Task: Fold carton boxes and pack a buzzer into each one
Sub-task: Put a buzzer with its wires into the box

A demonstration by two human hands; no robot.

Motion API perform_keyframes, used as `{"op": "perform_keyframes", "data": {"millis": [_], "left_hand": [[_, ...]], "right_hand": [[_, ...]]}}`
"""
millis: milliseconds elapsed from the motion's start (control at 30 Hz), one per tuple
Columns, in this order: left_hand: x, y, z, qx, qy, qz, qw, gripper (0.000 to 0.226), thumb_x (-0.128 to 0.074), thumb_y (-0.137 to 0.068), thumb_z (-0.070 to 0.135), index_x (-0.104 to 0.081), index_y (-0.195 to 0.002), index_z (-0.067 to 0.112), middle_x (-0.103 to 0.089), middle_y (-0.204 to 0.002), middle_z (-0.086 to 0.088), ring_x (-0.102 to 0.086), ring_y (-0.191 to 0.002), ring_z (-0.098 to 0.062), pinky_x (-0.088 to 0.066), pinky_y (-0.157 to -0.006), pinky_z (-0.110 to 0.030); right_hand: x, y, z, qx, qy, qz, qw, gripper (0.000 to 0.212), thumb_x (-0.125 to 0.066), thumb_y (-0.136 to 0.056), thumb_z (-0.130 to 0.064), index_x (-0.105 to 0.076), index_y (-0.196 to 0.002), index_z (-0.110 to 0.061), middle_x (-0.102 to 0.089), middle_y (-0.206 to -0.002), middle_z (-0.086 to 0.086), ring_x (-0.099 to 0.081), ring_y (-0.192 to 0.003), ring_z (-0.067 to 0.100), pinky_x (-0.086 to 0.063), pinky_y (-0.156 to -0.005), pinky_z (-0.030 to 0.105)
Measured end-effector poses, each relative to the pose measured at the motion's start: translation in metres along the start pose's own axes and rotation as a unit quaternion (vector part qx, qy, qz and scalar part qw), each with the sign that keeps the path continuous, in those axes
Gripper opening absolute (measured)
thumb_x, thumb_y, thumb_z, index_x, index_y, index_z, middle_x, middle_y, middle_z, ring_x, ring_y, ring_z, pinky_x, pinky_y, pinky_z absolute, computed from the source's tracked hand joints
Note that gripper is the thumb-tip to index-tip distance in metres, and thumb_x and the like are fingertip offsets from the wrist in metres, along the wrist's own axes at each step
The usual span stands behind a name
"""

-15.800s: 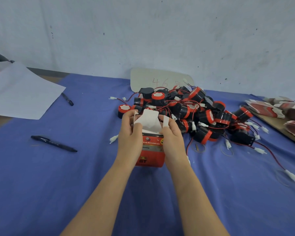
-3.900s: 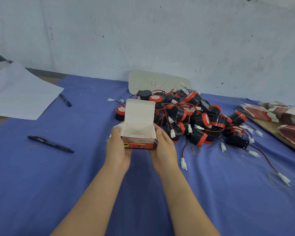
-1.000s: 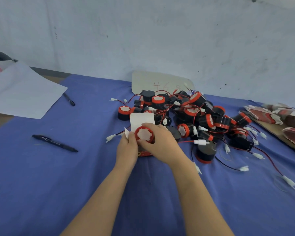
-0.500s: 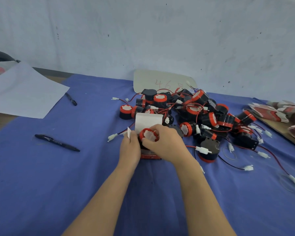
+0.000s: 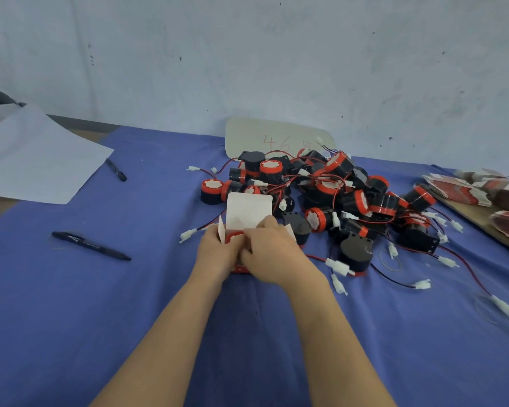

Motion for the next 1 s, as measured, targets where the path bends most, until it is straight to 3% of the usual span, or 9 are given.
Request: {"op": "perform_keyframes", "data": {"millis": [133, 267, 367, 500, 633, 700, 800, 933, 1000], "left_hand": [[0.001, -0.002, -0.001, -0.004, -0.021, -0.004, 1.000, 0.018, -0.062, -0.085, 0.011, -0.058, -0.101, 0.018, -0.065, -0.088, 0.004, -0.060, -0.075, -0.006, -0.045, -0.056, -0.016], [-0.003, -0.002, -0.004, -0.007, -0.027, -0.003, 1.000, 0.021, -0.063, -0.087, 0.014, -0.049, -0.098, 0.024, -0.058, -0.088, 0.012, -0.054, -0.077, -0.001, -0.039, -0.056, -0.018], [-0.003, -0.002, -0.005, -0.005, -0.021, 0.000, 1.000, 0.025, -0.063, -0.088, 0.017, -0.043, -0.087, 0.031, -0.052, -0.083, 0.017, -0.051, -0.074, 0.001, -0.036, -0.055, -0.018], [-0.004, -0.001, -0.006, -0.023, -0.033, -0.002, 0.999, 0.028, -0.062, -0.087, 0.016, -0.041, -0.083, 0.033, -0.053, -0.084, 0.015, -0.051, -0.075, -0.001, -0.039, -0.057, -0.020], [-0.003, 0.001, -0.003, -0.033, -0.040, -0.003, 0.999, 0.020, -0.058, -0.086, 0.009, -0.055, -0.107, 0.011, -0.065, -0.101, -0.004, -0.062, -0.091, -0.020, -0.053, -0.080, -0.039], [-0.003, 0.000, -0.004, -0.034, -0.035, -0.002, 0.999, 0.014, -0.059, -0.088, 0.010, -0.055, -0.101, 0.015, -0.065, -0.096, -0.001, -0.061, -0.086, -0.015, -0.052, -0.074, -0.033], [-0.003, -0.002, -0.006, -0.037, -0.028, 0.001, 0.999, 0.013, -0.059, -0.090, 0.013, -0.051, -0.099, 0.020, -0.059, -0.089, 0.008, -0.054, -0.077, -0.002, -0.042, -0.059, -0.020], [-0.004, -0.003, -0.005, -0.030, -0.048, 0.002, 0.998, 0.021, -0.059, -0.088, 0.014, -0.055, -0.109, 0.016, -0.064, -0.096, 0.003, -0.058, -0.082, -0.006, -0.040, -0.057, -0.019], [-0.004, -0.003, -0.005, -0.033, -0.055, 0.000, 0.998, 0.022, -0.058, -0.088, 0.014, -0.056, -0.110, 0.017, -0.064, -0.098, 0.003, -0.059, -0.083, -0.007, -0.040, -0.057, -0.018]], "right_hand": [[0.012, 0.006, 0.002, -0.017, 0.005, 0.006, 1.000, 0.026, -0.044, -0.096, -0.026, -0.060, -0.099, -0.006, -0.055, -0.108, 0.012, -0.051, -0.101, 0.029, -0.046, -0.080, 0.036], [0.040, 0.021, 0.031, -0.115, -0.028, 0.073, 0.990, 0.022, -0.052, -0.091, -0.013, -0.070, -0.099, -0.004, -0.069, -0.102, 0.014, -0.063, -0.092, 0.032, -0.055, -0.082, 0.043], [0.053, 0.029, 0.042, -0.120, -0.055, 0.019, 0.991, 0.023, -0.058, -0.091, -0.018, -0.073, -0.092, -0.001, -0.071, -0.094, 0.017, -0.064, -0.076, 0.027, -0.053, -0.070, 0.035], [0.046, 0.031, 0.032, -0.064, -0.073, -0.098, 0.990, 0.016, -0.058, -0.089, -0.015, -0.066, -0.098, -0.004, -0.074, -0.082, 0.010, -0.045, -0.045, 0.012, -0.037, -0.042, 0.017], [0.032, 0.024, 0.018, -0.041, -0.232, -0.048, 0.971, 0.018, -0.053, -0.094, -0.017, -0.064, -0.087, -0.006, -0.064, -0.057, -0.004, -0.055, -0.045, 0.005, -0.049, -0.051, 0.019], [0.027, 0.018, 0.014, -0.058, -0.345, -0.037, 0.936, 0.025, -0.048, -0.095, -0.008, -0.068, -0.082, -0.002, -0.067, -0.063, 0.000, -0.063, -0.054, 0.009, -0.055, -0.058, 0.020], [0.021, 0.016, 0.015, -0.057, -0.445, -0.028, 0.893, 0.020, -0.050, -0.091, 0.003, -0.070, -0.094, -0.001, -0.072, -0.077, 0.009, -0.068, -0.063, 0.011, -0.056, -0.062, 0.018], [0.015, 0.011, 0.022, -0.036, -0.262, 0.107, 0.959, 0.014, -0.063, -0.091, -0.018, -0.073, -0.092, -0.010, -0.066, -0.077, -0.003, -0.057, -0.064, 0.004, -0.044, -0.057, 0.008], [0.012, 0.008, 0.018, -0.036, -0.207, 0.150, 0.966, 0.018, -0.064, -0.090, -0.027, -0.073, -0.084, -0.013, -0.055, -0.075, -0.010, -0.051, -0.065, 0.006, -0.038, -0.054, 0.011]]}}
Point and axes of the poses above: each hand's wrist, its own y-axis away from the middle knuckle, its own x-axis out of the back of the hand, z = x × y, the point moved 1 cm from there along -y, towards the middle knuckle
